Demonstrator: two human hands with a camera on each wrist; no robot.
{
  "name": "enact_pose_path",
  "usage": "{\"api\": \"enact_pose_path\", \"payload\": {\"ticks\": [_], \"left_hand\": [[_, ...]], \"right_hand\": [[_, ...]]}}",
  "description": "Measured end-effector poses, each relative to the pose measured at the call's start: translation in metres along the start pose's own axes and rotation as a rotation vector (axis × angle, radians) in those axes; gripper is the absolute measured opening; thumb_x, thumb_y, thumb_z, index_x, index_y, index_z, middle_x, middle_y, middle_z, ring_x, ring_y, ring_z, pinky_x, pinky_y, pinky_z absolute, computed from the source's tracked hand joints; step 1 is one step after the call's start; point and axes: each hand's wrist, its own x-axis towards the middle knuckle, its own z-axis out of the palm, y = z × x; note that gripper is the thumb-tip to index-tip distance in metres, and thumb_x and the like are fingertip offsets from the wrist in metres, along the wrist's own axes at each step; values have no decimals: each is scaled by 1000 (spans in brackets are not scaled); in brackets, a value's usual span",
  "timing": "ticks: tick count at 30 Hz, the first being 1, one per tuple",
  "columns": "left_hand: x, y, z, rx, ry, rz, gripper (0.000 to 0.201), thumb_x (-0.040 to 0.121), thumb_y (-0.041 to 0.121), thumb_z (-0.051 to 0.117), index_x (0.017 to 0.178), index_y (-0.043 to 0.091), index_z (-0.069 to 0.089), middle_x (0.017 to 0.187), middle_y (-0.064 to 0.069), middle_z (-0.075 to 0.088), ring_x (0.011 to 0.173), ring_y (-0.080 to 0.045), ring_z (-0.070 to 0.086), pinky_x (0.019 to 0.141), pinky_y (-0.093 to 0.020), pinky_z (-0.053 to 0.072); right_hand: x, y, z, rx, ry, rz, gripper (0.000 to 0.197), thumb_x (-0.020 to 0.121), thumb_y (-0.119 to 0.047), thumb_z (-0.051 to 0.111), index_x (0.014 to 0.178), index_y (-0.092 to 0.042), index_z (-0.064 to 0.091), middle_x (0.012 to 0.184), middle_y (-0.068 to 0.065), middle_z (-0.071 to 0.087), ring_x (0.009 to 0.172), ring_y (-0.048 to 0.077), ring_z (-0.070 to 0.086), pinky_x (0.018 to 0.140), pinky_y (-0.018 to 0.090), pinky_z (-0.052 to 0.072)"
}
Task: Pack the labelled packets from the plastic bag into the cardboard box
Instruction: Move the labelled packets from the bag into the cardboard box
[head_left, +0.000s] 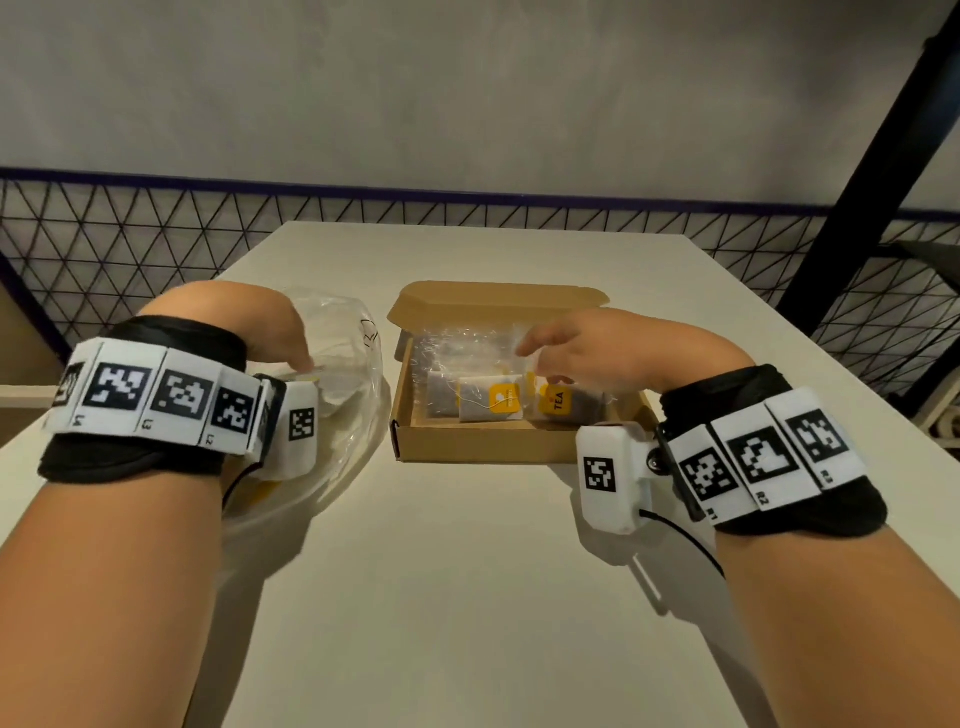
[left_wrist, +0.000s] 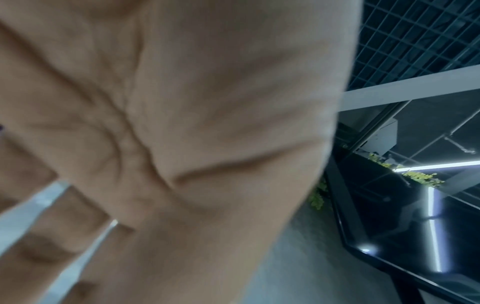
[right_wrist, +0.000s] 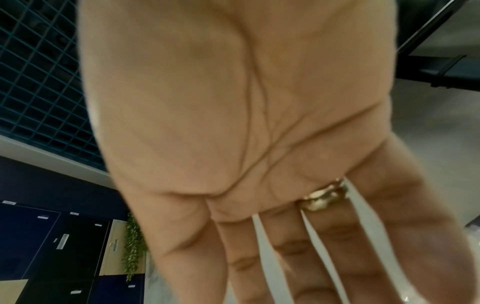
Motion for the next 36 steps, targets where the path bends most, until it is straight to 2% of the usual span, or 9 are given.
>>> {"api": "enact_pose_path", "payload": {"ticks": [3, 5, 13, 21, 24, 27, 29, 32, 36], "left_hand": [[7, -8, 6, 64, -76, -36, 46, 80, 39, 67, 118, 14, 63, 117, -4, 62, 108, -25, 56, 99, -38, 43], [7, -5, 9, 134, -116, -41, 50, 83, 41, 63, 125, 14, 58, 126, -4, 58, 116, -24, 52, 101, -35, 40], [24, -17, 19, 162, 38, -44, 26, 83, 20, 58, 105, 17, 69, 104, -3, 67, 95, -23, 61, 87, -35, 50], [7, -8, 13, 39, 133, 9, 21, 84, 5, 55, 102, 9, 65, 105, -4, 65, 99, -25, 60, 85, -32, 48], [-4, -4, 2, -153, 201, 120, 30, 80, -3, 58, 100, 20, 64, 99, 1, 64, 96, -20, 58, 92, -35, 47], [-20, 2, -13, -316, 283, 317, 32, 84, -2, 58, 98, 27, 61, 87, 9, 64, 82, -9, 58, 71, -20, 42], [-35, 12, -19, -450, 350, 445, 32, 85, 1, 59, 97, 30, 59, 86, 11, 63, 81, -4, 58, 67, -14, 39], [-51, 27, -21, -676, 411, 575, 33, 85, -1, 59, 94, 31, 61, 87, 10, 63, 80, -3, 60, 65, -12, 44], [-61, 45, -20, -885, 361, 714, 39, 82, -8, 60, 85, 31, 63, 84, 7, 61, 73, -2, 59, 72, -17, 56]], "right_hand": [[2, 0, 1, 15, 45, -13, 35, 95, -22, 42, 129, -25, 51, 126, 0, 55, 114, 17, 50, 98, 33, 41], [3, 1, 2, 16, 57, -16, 35, 95, -22, 43, 128, -25, 52, 127, 0, 54, 114, 18, 49, 98, 34, 41], [8, 4, 5, -17, 67, -12, 34, 92, -25, 47, 125, -30, 53, 130, -2, 53, 114, 17, 50, 97, 36, 43], [7, 5, 5, -30, 74, -21, 35, 92, -25, 48, 126, -31, 53, 128, -1, 55, 110, 17, 52, 95, 35, 45], [6, 4, 3, -18, 107, -42, 33, 93, -24, 48, 125, -30, 54, 122, -2, 58, 106, 16, 53, 92, 33, 46], [6, 2, 1, 8, 151, -77, 31, 93, -23, 49, 122, -29, 56, 112, -4, 58, 99, 14, 53, 84, 29, 45], [5, 1, 1, 41, 181, -108, 31, 93, -22, 50, 123, -28, 56, 106, -6, 56, 97, 13, 52, 76, 23, 42], [4, -2, 0, 111, 247, -156, 37, 92, -20, 53, 128, -27, 52, 100, -8, 54, 88, 8, 52, 68, 12, 40], [3, -6, -1, 211, 316, -216, 45, 89, -25, 59, 133, -30, 46, 102, -9, 55, 83, 0, 51, 70, 11, 41]]}}
